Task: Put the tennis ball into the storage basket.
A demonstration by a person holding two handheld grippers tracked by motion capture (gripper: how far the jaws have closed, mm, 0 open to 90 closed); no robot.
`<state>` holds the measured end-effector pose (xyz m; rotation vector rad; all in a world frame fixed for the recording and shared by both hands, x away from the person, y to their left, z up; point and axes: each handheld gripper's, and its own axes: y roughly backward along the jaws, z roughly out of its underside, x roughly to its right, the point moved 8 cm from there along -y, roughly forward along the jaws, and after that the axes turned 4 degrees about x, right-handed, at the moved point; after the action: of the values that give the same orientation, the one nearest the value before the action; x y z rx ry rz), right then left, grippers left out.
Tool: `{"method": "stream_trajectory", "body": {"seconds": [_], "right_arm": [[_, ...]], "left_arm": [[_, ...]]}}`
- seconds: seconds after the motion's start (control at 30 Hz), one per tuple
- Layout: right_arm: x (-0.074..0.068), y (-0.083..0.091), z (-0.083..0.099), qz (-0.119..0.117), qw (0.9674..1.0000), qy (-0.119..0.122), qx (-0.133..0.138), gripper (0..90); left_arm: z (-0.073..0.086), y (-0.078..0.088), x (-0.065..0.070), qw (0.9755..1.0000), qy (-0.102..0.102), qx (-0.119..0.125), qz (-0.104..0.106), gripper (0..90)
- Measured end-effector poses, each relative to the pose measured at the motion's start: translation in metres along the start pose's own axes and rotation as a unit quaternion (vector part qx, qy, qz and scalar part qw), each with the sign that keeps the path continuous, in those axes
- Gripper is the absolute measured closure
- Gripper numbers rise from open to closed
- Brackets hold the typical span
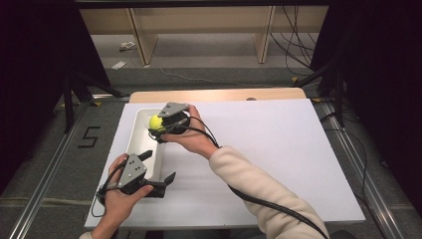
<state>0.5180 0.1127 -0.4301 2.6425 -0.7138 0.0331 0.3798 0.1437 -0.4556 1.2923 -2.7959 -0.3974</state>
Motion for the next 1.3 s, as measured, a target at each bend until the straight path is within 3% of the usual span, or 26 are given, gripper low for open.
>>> {"method": "stream_trajectory", "body": {"seconds": [1.3], "right_arm": [[-0.010, -0.022, -0.009, -0.018, 0.9998, 0.002, -0.006, 27.0]], "left_arm": [[0.000, 0.001, 0.000, 1.0000, 0.001, 0.001, 0.000, 0.0]]}}
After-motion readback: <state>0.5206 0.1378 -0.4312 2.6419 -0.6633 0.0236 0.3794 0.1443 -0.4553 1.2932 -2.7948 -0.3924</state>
